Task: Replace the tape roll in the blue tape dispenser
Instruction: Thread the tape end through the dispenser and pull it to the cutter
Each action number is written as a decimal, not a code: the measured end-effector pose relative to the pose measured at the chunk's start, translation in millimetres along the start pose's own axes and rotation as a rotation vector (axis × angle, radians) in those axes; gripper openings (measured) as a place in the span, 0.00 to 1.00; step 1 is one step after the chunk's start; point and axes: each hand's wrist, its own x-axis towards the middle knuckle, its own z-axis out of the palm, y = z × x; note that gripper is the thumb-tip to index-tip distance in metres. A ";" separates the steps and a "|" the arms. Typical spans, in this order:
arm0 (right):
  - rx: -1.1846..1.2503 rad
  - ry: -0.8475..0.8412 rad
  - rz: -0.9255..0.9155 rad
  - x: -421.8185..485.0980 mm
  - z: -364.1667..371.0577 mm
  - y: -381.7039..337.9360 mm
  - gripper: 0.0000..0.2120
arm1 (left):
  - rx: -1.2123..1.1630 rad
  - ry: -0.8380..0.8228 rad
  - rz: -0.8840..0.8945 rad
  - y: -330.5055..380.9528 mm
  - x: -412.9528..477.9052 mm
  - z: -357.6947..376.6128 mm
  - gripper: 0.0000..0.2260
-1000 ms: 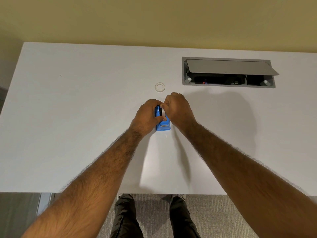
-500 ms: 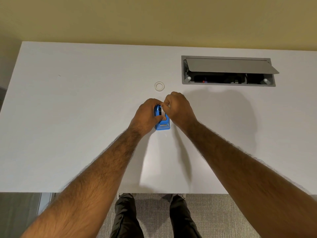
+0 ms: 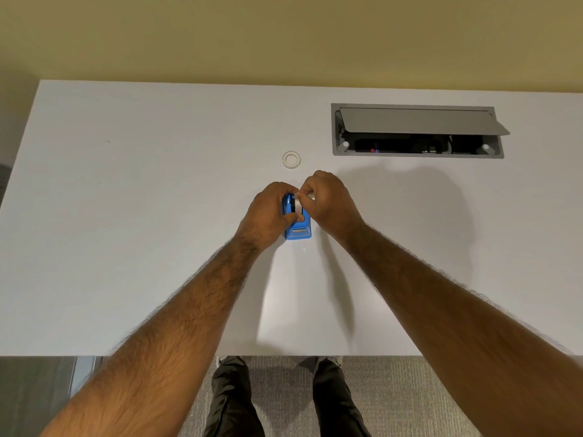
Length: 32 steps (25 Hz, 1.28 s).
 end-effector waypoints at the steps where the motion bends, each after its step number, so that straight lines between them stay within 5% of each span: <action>1: 0.004 0.003 0.004 0.3 0.4 0.0 0.11 | 0.002 -0.001 0.000 0.2 0.0 0.1 0.22; 20: 0.043 -0.088 -0.023 -0.3 -8.2 4.2 0.08 | 0.013 -0.007 0.018 -9.1 4.4 1.8 0.21; 32: -0.147 -0.077 -0.096 5.3 -2.8 -5.7 0.11 | 0.027 0.010 0.043 -16.1 7.6 6.7 0.22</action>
